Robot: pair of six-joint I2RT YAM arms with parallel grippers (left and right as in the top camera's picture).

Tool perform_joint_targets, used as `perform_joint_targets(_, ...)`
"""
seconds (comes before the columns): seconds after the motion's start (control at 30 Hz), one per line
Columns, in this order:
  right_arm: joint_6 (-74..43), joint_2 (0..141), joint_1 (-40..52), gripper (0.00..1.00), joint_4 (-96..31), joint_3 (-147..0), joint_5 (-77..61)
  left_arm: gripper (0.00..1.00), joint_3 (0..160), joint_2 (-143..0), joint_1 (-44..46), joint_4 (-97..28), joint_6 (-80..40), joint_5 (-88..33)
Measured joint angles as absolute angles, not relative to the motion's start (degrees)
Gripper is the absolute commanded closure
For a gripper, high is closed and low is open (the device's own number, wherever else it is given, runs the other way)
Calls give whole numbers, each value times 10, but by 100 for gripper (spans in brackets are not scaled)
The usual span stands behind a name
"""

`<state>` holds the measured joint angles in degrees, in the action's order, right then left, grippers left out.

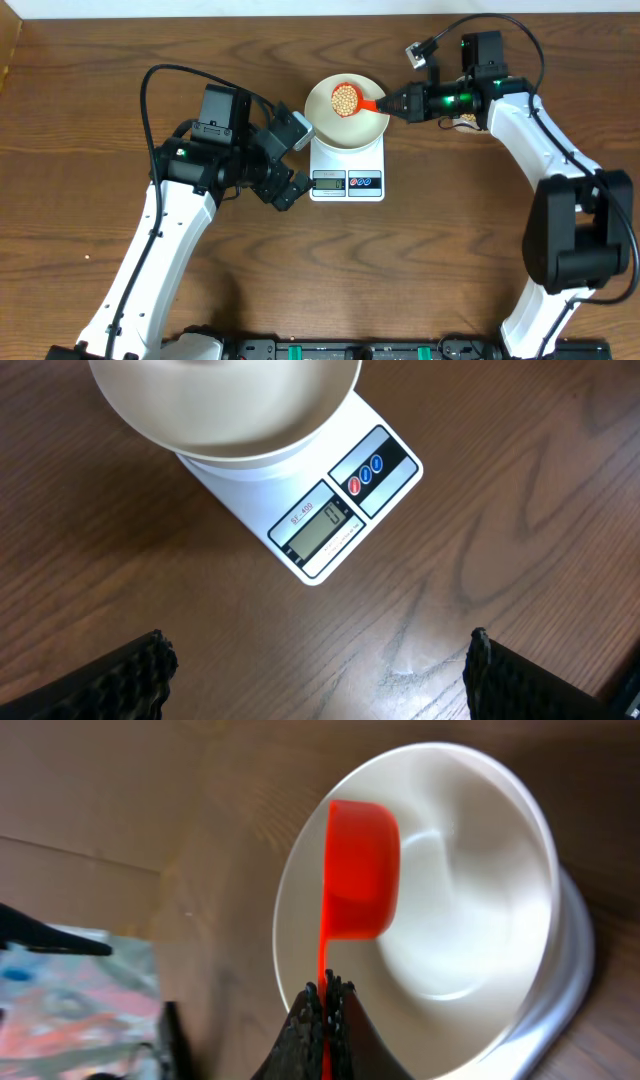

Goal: Scoop item into bowl and weigh 50g on scale
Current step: 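Carry the filled scoop with the right gripper over the cream bowl, then tilt the scoop with the right gripper to pour soybeans into bowl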

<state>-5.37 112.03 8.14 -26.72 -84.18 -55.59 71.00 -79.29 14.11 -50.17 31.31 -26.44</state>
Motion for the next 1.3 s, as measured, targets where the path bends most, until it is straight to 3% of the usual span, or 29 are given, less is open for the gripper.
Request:
perform_joint_targets(0.27,-15,1057,85,99,-290,-842,-489,6,710,-793,141,-502,313,-264)
perform_joint_targets(1.3,105,1057,179,99,-327,-842,-276,6,710,-793,141,-502,313,-264)
